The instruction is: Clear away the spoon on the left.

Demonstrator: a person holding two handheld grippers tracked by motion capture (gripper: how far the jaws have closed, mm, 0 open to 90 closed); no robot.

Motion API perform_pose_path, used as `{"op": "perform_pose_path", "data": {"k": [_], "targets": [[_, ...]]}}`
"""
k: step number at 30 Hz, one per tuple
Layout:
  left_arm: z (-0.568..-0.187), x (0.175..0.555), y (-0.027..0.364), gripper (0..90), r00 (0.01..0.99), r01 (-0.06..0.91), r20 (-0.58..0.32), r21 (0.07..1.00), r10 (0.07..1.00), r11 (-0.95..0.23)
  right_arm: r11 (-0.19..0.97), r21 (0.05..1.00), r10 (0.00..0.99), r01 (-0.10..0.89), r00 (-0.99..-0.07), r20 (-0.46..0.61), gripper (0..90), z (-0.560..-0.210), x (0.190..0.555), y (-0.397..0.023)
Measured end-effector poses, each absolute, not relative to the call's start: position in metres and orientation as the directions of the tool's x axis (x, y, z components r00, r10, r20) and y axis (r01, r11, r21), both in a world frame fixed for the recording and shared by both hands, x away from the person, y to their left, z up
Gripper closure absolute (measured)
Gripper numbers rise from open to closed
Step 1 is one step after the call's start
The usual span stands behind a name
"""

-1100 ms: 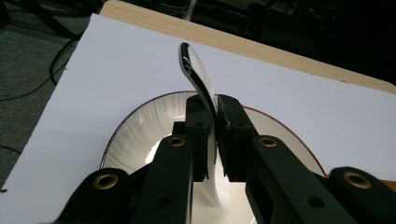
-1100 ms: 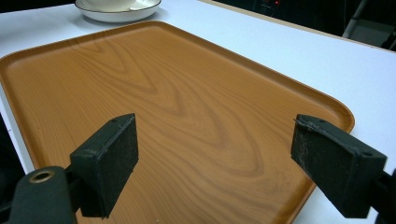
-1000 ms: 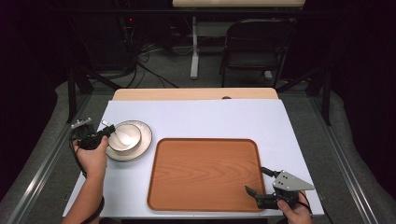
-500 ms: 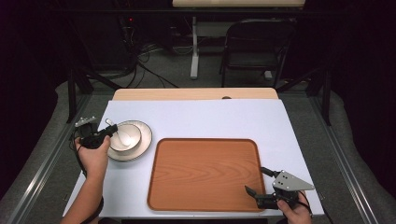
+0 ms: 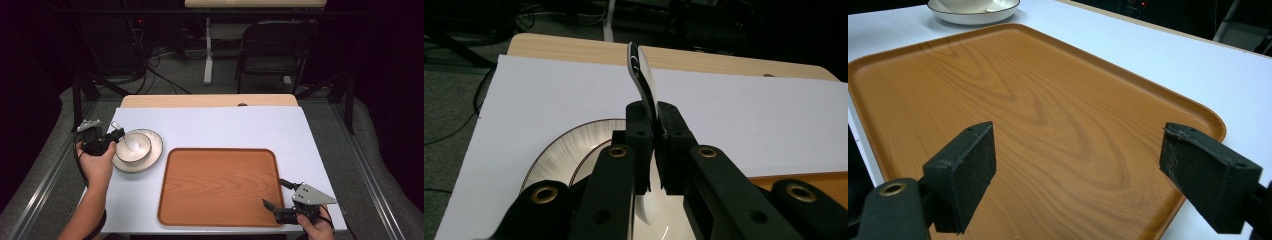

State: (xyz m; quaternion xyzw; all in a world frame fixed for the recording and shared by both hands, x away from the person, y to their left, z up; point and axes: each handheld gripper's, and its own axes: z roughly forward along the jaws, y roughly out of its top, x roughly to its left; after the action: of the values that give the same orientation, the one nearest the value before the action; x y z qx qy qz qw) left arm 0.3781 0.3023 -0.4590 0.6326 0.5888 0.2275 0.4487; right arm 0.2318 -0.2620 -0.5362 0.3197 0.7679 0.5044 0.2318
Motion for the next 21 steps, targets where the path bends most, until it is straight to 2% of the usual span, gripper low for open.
{"op": "perform_pose_path", "data": {"k": [21], "targets": [[-0.420, 0.362, 0.295, 85.6, 0.308, 0.536, -0.200, 0.844, 0.930, 0.004, 0.287, 0.924, 0.726, 0.253, -0.687, -0.037, 14.4, -0.536, 0.232, -0.262]]}}
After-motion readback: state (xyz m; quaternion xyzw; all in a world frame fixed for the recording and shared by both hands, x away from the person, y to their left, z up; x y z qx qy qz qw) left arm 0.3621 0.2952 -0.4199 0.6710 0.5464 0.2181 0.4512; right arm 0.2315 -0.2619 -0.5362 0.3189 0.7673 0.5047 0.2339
